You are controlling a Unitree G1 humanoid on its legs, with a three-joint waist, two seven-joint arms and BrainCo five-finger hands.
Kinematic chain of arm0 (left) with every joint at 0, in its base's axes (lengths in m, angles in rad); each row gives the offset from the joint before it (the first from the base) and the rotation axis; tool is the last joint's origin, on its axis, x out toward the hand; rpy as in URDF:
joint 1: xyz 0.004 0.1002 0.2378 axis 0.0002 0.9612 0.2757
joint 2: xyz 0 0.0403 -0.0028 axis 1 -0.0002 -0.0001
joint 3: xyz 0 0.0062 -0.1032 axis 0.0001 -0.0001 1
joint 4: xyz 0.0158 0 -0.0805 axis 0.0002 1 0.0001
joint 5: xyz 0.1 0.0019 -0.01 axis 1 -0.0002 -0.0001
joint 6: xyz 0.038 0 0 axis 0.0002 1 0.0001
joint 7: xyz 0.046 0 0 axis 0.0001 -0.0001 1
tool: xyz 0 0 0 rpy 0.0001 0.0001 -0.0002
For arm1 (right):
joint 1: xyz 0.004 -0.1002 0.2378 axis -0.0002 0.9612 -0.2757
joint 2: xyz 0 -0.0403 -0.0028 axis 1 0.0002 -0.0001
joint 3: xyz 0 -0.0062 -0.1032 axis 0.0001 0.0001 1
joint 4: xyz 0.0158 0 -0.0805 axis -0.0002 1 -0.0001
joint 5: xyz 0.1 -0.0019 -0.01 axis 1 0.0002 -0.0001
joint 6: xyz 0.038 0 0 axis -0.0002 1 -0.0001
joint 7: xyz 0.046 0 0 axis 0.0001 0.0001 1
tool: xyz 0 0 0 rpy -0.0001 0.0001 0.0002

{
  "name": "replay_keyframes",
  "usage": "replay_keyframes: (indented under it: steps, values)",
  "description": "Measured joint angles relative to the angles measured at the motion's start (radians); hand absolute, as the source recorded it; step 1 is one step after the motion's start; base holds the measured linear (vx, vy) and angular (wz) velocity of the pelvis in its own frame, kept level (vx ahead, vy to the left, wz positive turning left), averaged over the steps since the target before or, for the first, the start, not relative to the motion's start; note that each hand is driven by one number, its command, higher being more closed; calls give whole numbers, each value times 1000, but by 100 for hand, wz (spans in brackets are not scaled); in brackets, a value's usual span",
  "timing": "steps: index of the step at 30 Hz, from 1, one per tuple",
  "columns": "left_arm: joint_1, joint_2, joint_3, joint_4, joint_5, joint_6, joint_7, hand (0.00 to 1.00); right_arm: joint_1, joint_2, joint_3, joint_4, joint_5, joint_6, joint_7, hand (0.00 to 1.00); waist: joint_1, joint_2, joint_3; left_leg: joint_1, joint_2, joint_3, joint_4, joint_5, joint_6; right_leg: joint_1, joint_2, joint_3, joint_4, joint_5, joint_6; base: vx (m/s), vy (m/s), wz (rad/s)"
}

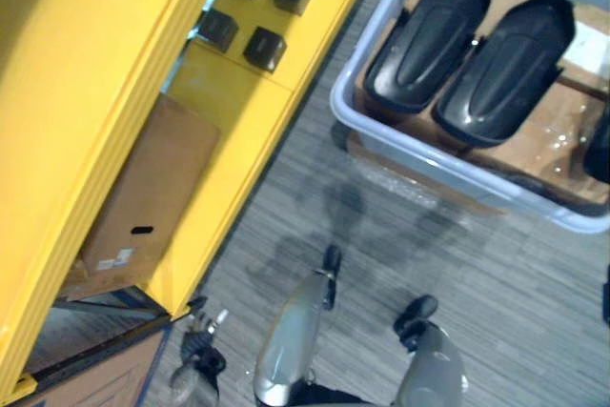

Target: Walk over and take plastic housings, then place them on the shelf

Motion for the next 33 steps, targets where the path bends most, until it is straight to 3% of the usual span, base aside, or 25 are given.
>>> replay_keyframes:
  steps: [3,5,8,10,13,15,20,26,33]
  values:
    - [8,11,55,-197,32,-9,63,0,126,96,-81,-139,-3,-21,-49,100,-11,-58,-6,68,2,-17,-40,12,-14,79,16,-24,-41,1,0,26,-84,16]
    - [34,9,68,-353,100,-12,111,0,236,200,-118,-272,-6,-41,-78,100,-16,-122,-56,112,4,-20,-86,21,-23,120,31,-33,-85,4,3,47,-98,5]
    - [38,-13,68,-544,232,-4,166,0,385,328,-144,-481,-77,-50,-91,100,-31,-178,-140,170,3,-34,-149,31,-31,191,57,-48,-172,30,1,62,-77,12]
    - [37,-27,42,-622,273,6,167,0,449,382,-134,-582,-129,-53,-89,100,-39,-193,-203,196,2,-29,-179,35,-34,219,69,-46,-217,51,-5,76,-37,-2]
    - [40,-47,-30,-703,323,41,131,0,491,428,-92,-674,-187,-83,-62,100,-52,-189,-272,249,1,-11,-225,41,-30,258,75,-38,-263,82,-10,64,28,-14]
    - [16,-48,-137,-728,363,73,80,0,506,432,-51,-708,-220,-137,-23,100,-56,-177,-310,285,-1,3,-268,58,-26,273,75,-23,-281,104,-15,37,64,-16]
    - [-98,-46,-302,-731,366,142,-4,0,505,462,63,-817,-243,-227,53,100,-78,-170,-330,337,-2,27,-328,90,-23,283,73,11,-294,126,-13,-16,40,-14]
    - [-184,-44,-356,-666,442,225,48,0,497,524,168,-930,-278,-302,107,100,-109,-175,-380,374,-7,70,-384,117,-17,282,69,42,-319,143,-9,-51,29,-21]
    - [-200,-46,-394,-640,339,291,6,0,496,609,267,-985,-196,-377,220,100,-131,-171,-399,406,-12,98,-464,169,-20,268,69,67,-331,143,-8,-75,1,-12]
